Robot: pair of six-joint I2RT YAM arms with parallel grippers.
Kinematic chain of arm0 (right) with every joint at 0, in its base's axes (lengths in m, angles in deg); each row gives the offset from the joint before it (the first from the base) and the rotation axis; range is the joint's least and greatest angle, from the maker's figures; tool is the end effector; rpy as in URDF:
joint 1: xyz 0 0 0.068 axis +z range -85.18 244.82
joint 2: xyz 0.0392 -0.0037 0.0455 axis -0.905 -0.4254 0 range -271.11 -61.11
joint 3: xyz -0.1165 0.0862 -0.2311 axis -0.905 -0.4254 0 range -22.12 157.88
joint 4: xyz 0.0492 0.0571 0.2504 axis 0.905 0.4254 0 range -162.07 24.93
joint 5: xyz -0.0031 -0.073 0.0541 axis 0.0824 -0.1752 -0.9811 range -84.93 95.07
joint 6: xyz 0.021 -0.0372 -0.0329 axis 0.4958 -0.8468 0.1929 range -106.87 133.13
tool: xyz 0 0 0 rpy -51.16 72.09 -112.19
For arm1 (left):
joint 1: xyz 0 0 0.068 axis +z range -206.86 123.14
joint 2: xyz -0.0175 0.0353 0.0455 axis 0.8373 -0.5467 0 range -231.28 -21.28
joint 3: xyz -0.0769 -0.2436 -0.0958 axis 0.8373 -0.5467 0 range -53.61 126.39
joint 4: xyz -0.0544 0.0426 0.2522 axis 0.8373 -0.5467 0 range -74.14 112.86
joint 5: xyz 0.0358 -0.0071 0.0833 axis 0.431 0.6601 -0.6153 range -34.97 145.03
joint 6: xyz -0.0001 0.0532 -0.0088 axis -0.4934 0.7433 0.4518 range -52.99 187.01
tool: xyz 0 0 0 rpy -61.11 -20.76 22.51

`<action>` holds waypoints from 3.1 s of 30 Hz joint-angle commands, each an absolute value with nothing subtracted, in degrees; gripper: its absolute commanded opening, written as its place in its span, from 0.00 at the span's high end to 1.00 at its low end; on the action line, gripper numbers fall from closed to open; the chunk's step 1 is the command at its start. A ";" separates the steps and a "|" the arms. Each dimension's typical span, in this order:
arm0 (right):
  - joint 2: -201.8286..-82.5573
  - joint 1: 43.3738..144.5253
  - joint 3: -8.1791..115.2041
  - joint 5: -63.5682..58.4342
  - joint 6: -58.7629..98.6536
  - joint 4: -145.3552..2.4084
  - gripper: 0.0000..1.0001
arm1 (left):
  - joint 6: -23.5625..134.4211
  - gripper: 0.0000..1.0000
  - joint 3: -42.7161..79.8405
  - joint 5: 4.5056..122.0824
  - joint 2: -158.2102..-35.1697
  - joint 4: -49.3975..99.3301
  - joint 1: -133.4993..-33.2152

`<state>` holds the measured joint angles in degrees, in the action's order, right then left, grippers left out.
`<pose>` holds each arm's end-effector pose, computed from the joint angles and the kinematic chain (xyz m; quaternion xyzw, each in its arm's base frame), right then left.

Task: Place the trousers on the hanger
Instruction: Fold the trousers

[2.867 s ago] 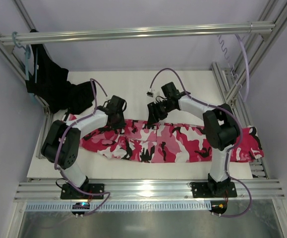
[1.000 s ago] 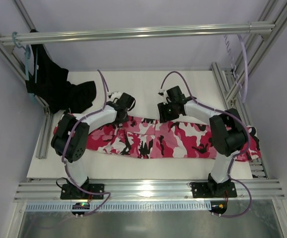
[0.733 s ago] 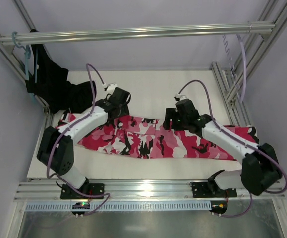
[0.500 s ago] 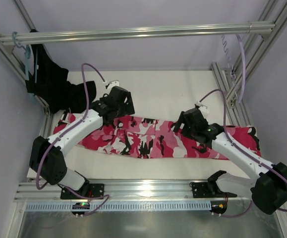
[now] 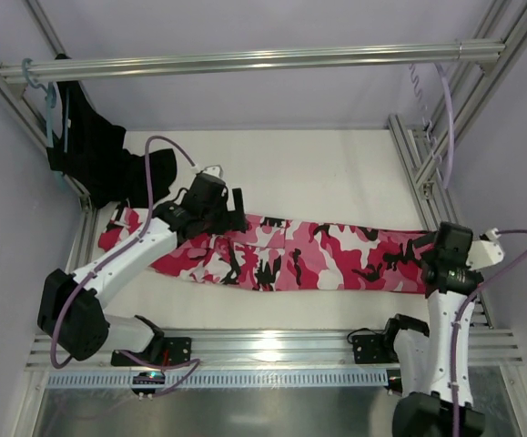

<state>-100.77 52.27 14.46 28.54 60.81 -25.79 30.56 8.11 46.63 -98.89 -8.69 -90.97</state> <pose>0.1279 -0.0429 0.2479 0.5218 0.7588 -0.0792 0.3817 0.2426 -0.1579 0.2815 -0.0456 0.9286 -0.1533 0.3349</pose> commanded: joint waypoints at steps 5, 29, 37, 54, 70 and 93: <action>-110.50 23.37 12.08 5.19 47.06 -34.88 0.00 | 33.96 0.00 5.19 51.78 -94.58 -7.98 -91.14; -114.44 -2.85 -0.50 -4.50 51.28 -58.44 0.00 | 30.97 0.00 12.66 53.01 -101.09 -8.08 -91.14; -123.06 -10.41 -7.44 -16.45 53.91 -71.70 0.02 | 31.50 0.00 18.37 53.01 -106.71 -8.60 -91.14; -116.32 -11.64 0.09 -10.66 50.15 -58.57 0.96 | 32.38 0.01 21.89 50.55 -105.75 -11.15 -91.14; -97.22 13.23 6.89 11.47 45.74 -42.27 0.93 | 34.75 0.00 19.70 48.00 -103.99 -10.36 -89.73; -114.64 -4.34 -3.21 -2.56 50.21 -65.02 0.12 | 34.40 0.00 24.08 51.08 -107.50 -11.59 -89.73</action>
